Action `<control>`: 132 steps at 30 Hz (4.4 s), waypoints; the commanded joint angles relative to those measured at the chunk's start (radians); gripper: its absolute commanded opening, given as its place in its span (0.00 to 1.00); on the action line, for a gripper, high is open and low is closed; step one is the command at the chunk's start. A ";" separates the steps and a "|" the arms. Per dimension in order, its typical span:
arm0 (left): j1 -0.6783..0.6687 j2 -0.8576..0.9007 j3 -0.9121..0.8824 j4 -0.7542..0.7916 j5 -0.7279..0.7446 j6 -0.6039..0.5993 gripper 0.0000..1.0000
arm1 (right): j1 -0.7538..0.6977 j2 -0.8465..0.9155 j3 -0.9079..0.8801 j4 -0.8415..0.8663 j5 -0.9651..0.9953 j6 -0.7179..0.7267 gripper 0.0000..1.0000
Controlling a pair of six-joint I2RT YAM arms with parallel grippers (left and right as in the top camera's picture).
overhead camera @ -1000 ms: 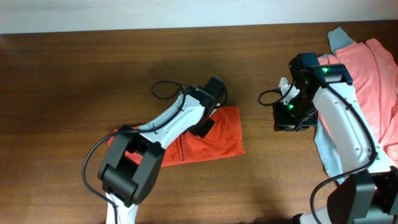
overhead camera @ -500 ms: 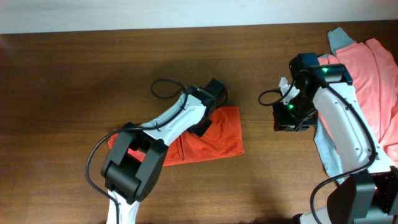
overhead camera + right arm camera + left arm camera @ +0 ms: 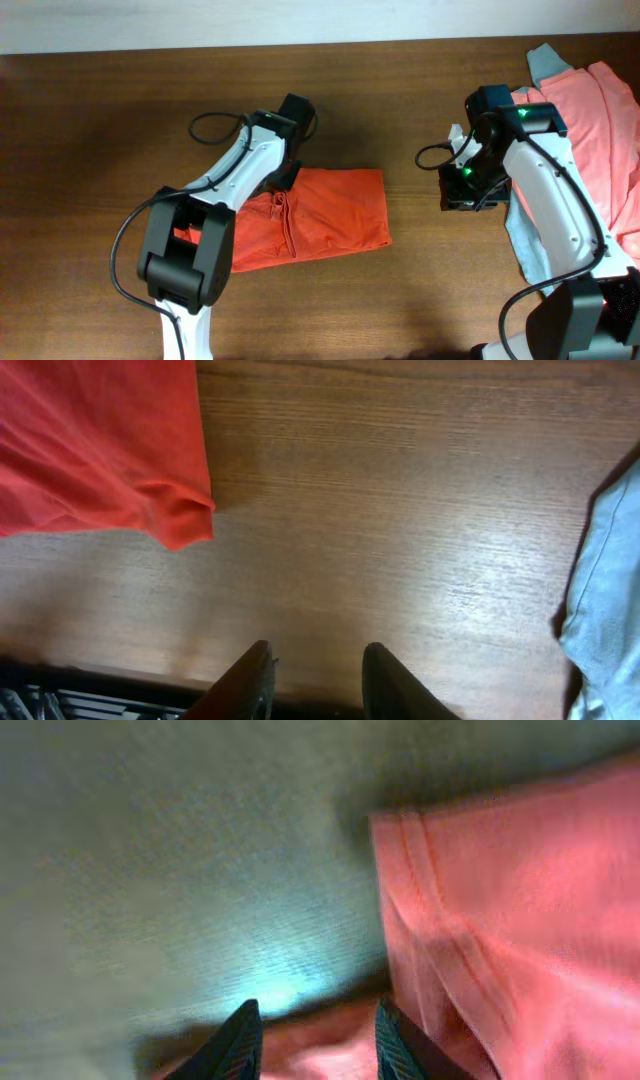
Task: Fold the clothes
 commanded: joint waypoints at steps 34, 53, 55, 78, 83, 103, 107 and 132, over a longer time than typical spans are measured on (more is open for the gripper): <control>-0.019 0.008 0.012 -0.134 0.255 -0.295 0.38 | -0.004 -0.001 0.006 0.006 0.001 -0.019 0.39; -0.019 -0.010 -0.041 -0.354 0.439 -0.294 0.00 | -0.004 -0.001 0.006 0.006 0.002 -0.023 0.39; -0.019 -0.010 -0.042 -0.332 0.417 -0.295 0.00 | -0.004 -0.001 0.006 0.007 0.002 -0.023 0.39; -0.018 -0.017 -0.124 -0.251 0.180 -0.354 0.08 | 0.166 0.079 -0.074 0.123 -0.430 -0.226 0.28; -0.019 -0.017 -0.124 -0.245 0.181 -0.354 0.12 | 0.180 0.117 -0.180 0.267 -0.455 -0.174 0.28; -0.006 -0.017 -0.124 -0.267 0.177 -0.354 0.18 | 0.163 0.259 -0.447 0.494 0.002 0.122 0.28; 0.009 -0.017 -0.124 -0.263 0.177 -0.344 0.18 | 0.125 0.259 -0.447 0.491 0.037 0.122 0.28; 0.290 -0.227 -0.169 -0.386 0.340 -0.320 0.49 | 0.055 -0.094 -0.159 0.225 0.054 0.015 0.46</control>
